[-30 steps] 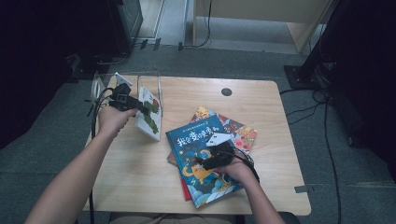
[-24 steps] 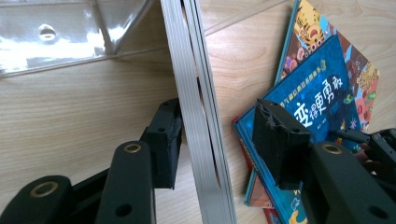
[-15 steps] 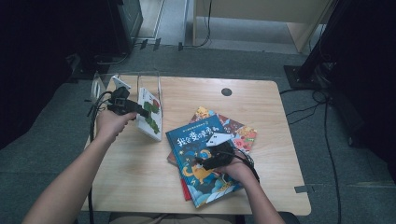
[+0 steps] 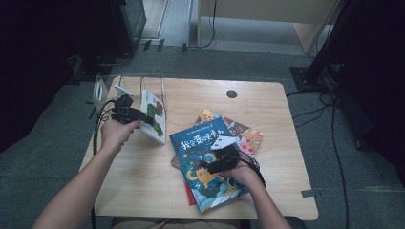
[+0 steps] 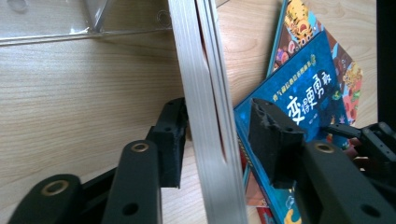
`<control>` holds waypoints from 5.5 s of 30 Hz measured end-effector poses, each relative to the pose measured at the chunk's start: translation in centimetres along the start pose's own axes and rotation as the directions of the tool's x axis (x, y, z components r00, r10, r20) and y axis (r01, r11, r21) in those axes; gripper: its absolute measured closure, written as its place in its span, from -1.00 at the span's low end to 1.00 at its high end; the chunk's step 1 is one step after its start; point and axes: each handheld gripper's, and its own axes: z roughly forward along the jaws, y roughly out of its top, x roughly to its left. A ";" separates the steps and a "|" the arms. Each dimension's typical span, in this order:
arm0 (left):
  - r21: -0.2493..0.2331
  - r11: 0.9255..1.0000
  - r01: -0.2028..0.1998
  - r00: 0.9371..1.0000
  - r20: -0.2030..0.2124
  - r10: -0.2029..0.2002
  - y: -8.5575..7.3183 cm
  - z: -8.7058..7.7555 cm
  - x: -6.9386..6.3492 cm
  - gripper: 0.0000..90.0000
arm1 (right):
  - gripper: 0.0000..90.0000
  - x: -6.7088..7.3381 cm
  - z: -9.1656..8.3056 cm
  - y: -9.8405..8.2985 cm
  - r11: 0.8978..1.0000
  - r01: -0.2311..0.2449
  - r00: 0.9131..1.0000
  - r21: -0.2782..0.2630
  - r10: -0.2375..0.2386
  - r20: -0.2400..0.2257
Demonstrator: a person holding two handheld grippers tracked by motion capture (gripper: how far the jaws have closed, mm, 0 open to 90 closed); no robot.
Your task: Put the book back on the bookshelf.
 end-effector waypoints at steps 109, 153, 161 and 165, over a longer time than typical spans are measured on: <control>-0.079 0.997 0.026 0.998 -0.058 -0.030 1.8 -2.2 -0.6 0.21 | -0.58 0.0 0.0 0.0 1.000 0.005 1.000 -0.003 -0.005 -0.007; -0.079 0.973 -0.216 0.971 0.087 0.223 -5.4 0.9 -1.4 0.11 | -0.29 -0.8 -0.7 -0.4 0.999 -0.040 0.999 -0.024 0.040 0.025; -0.079 0.960 -0.269 0.957 0.090 0.275 -5.7 2.4 -1.3 0.11 | -0.21 -1.2 -1.1 -0.7 0.997 -0.067 0.996 -0.027 0.068 0.053; -0.075 0.953 -0.294 0.949 0.092 0.301 -5.6 3.1 -1.5 0.11 | -0.11 -1.5 -1.5 -1.0 0.996 -0.084 0.994 -0.036 0.086 0.068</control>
